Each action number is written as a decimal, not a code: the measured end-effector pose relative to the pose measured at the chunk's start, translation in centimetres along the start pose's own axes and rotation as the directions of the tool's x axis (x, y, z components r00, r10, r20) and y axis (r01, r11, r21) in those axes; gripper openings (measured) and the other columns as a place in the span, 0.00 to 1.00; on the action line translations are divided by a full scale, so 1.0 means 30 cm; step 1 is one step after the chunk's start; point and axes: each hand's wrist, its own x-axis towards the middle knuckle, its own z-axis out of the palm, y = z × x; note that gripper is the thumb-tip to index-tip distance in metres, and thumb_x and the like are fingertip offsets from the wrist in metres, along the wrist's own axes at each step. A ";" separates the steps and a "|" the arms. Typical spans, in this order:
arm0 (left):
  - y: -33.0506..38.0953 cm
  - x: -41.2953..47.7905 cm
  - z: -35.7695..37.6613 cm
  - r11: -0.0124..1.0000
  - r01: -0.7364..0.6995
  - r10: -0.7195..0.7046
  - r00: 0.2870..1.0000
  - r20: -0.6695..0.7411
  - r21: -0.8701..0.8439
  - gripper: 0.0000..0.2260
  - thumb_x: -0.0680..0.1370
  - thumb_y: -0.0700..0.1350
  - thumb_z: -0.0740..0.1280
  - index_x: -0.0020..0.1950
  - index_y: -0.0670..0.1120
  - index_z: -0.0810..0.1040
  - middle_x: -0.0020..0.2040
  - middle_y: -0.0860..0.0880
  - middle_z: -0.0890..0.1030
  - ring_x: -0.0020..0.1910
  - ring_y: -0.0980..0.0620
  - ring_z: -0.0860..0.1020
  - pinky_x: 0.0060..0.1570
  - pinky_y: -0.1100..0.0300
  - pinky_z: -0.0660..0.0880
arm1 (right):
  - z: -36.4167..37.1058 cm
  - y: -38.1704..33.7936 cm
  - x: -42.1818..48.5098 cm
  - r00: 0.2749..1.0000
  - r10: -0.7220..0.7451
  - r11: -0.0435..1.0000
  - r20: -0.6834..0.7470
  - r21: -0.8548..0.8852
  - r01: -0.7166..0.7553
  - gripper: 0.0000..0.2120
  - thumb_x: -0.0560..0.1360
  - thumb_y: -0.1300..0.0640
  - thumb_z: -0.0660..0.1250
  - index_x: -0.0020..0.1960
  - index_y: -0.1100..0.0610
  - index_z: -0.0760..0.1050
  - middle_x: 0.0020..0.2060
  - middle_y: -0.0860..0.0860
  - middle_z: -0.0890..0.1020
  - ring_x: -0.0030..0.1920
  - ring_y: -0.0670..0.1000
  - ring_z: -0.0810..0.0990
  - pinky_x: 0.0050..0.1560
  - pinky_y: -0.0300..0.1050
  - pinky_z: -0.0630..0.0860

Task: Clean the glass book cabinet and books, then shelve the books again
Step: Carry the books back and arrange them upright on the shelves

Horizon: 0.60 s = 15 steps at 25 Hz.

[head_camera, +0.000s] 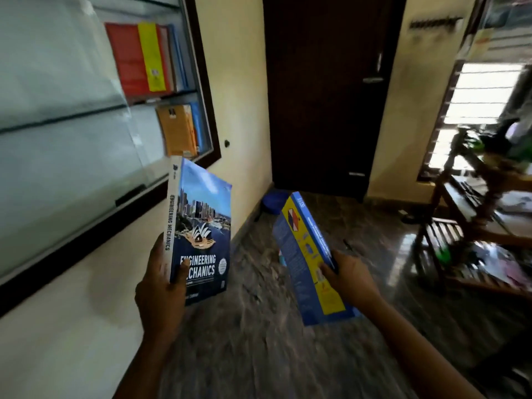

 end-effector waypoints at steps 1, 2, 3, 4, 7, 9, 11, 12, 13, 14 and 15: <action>0.030 0.081 0.059 0.999 0.018 -0.019 0.998 -0.055 -0.028 0.29 0.74 0.51 0.67 0.73 0.45 0.65 0.63 0.39 0.77 0.55 0.35 0.78 0.53 0.42 0.76 | -0.013 -0.011 0.134 0.999 -0.039 0.999 -0.017 0.018 0.040 0.10 0.77 0.52 0.62 0.50 0.59 0.72 0.48 0.61 0.80 0.50 0.62 0.78 0.39 0.46 0.63; 0.058 0.165 0.119 0.998 0.030 -0.036 0.994 -0.107 -0.057 0.28 0.75 0.48 0.69 0.73 0.45 0.65 0.63 0.39 0.76 0.56 0.36 0.78 0.54 0.42 0.76 | -0.031 -0.029 0.270 0.996 -0.086 0.996 -0.036 0.028 0.087 0.10 0.77 0.52 0.62 0.51 0.59 0.72 0.48 0.61 0.80 0.51 0.62 0.78 0.40 0.47 0.64; 0.083 0.245 0.172 0.996 0.040 -0.052 0.987 -0.152 -0.083 0.28 0.75 0.44 0.69 0.73 0.45 0.65 0.64 0.38 0.76 0.57 0.36 0.77 0.55 0.41 0.75 | -0.048 -0.052 0.399 0.989 -0.134 0.990 -0.055 0.034 0.136 0.12 0.77 0.52 0.63 0.54 0.60 0.72 0.49 0.61 0.80 0.52 0.63 0.78 0.41 0.48 0.66; 0.101 0.324 0.218 0.994 0.043 -0.062 0.980 -0.191 -0.099 0.28 0.75 0.43 0.69 0.73 0.45 0.65 0.64 0.38 0.76 0.58 0.37 0.77 0.55 0.40 0.75 | -0.061 -0.079 0.522 0.981 -0.179 0.982 -0.069 0.047 0.183 0.13 0.77 0.52 0.62 0.56 0.60 0.72 0.50 0.61 0.81 0.52 0.63 0.78 0.44 0.49 0.69; 0.144 0.539 0.305 0.990 0.009 -0.048 0.959 -0.280 -0.139 0.28 0.75 0.41 0.69 0.73 0.47 0.65 0.65 0.41 0.75 0.60 0.40 0.76 0.57 0.39 0.74 | -0.087 -0.166 0.812 0.951 -0.287 0.939 -0.117 0.160 0.304 0.16 0.77 0.54 0.63 0.62 0.59 0.70 0.52 0.60 0.80 0.53 0.62 0.78 0.47 0.49 0.71; 0.179 0.686 0.364 0.992 -0.017 -0.032 0.929 -0.370 -0.128 0.27 0.75 0.40 0.69 0.73 0.47 0.65 0.64 0.41 0.75 0.59 0.41 0.76 0.59 0.42 0.73 | -0.087 -0.231 1.008 0.923 -0.348 0.885 -0.162 0.269 0.380 0.17 0.77 0.56 0.64 0.64 0.59 0.70 0.53 0.60 0.80 0.53 0.61 0.78 0.48 0.49 0.72; 0.209 0.848 0.415 0.990 -0.061 0.002 0.900 -0.437 -0.123 0.27 0.75 0.38 0.68 0.73 0.46 0.66 0.63 0.41 0.76 0.56 0.45 0.76 0.59 0.49 0.72 | -0.084 -0.312 1.205 0.894 -0.409 0.828 -0.182 0.339 0.447 0.18 0.77 0.56 0.63 0.65 0.59 0.69 0.53 0.58 0.81 0.51 0.59 0.80 0.46 0.46 0.73; 0.219 0.930 0.438 0.988 -0.091 0.021 0.886 -0.463 -0.128 0.27 0.75 0.37 0.68 0.73 0.46 0.66 0.63 0.42 0.77 0.56 0.46 0.76 0.58 0.52 0.71 | -0.077 -0.355 1.304 0.879 -0.437 0.799 -0.193 0.366 0.477 0.17 0.77 0.56 0.63 0.65 0.59 0.69 0.53 0.58 0.81 0.50 0.57 0.81 0.45 0.45 0.74; 0.226 1.014 0.459 0.985 -0.114 0.037 0.871 -0.490 -0.128 0.27 0.75 0.37 0.69 0.72 0.47 0.67 0.62 0.43 0.77 0.56 0.46 0.76 0.59 0.53 0.71 | -0.072 -0.402 1.402 0.863 -0.458 0.772 -0.214 0.387 0.505 0.17 0.78 0.55 0.62 0.65 0.58 0.69 0.53 0.57 0.81 0.50 0.57 0.81 0.46 0.45 0.75; 0.234 1.089 0.475 0.984 -0.124 0.044 0.860 -0.508 -0.125 0.27 0.74 0.37 0.69 0.72 0.47 0.67 0.62 0.44 0.77 0.56 0.46 0.77 0.59 0.55 0.70 | -0.073 -0.449 1.490 0.850 -0.471 0.751 -0.236 0.399 0.526 0.17 0.78 0.55 0.62 0.65 0.58 0.69 0.54 0.57 0.81 0.49 0.56 0.81 0.46 0.45 0.76; 0.247 1.161 0.489 0.983 -0.134 0.047 0.849 -0.527 -0.128 0.26 0.74 0.37 0.69 0.72 0.47 0.68 0.61 0.45 0.78 0.55 0.48 0.77 0.58 0.57 0.70 | -0.078 -0.496 1.572 0.842 -0.476 0.735 -0.255 0.411 0.540 0.17 0.78 0.54 0.62 0.65 0.57 0.68 0.54 0.56 0.81 0.49 0.55 0.81 0.46 0.45 0.75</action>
